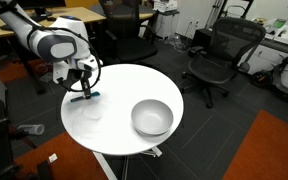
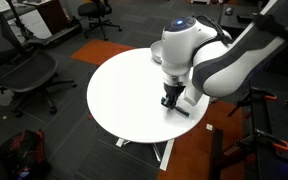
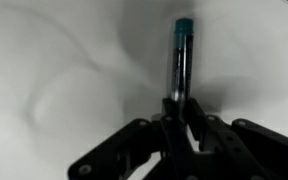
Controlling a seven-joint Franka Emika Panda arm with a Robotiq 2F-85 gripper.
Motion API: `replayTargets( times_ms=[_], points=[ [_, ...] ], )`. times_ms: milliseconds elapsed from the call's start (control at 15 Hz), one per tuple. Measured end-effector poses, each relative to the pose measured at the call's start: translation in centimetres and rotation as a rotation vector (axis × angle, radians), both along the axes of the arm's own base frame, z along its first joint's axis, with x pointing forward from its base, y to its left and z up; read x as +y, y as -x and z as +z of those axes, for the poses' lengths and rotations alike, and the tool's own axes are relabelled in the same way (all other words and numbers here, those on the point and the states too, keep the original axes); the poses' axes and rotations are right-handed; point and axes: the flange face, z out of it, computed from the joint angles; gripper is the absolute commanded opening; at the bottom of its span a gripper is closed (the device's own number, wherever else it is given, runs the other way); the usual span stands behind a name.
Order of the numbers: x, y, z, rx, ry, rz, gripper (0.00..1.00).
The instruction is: Put the green marker in the grey bowl
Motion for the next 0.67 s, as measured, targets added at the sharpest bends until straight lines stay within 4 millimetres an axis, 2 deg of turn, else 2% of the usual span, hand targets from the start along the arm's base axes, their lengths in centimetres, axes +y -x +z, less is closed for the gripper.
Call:
replayTargets(
  times_ms=[200, 400, 533, 667],
  points=[
    [0.7, -0.9, 1.3, -0.032, 0.009, 0.023, 0.05],
    [1.0, -1.7, 4.0, -0.081, 0.031, 0.061, 0.05],
    [0.3, -2.3, 6.2, -0.109, 0.059, 0.083, 0.05],
    [-1.1, -2.8, 8.4, -0.133, 0.096, 0.097, 0.05]
  ],
)
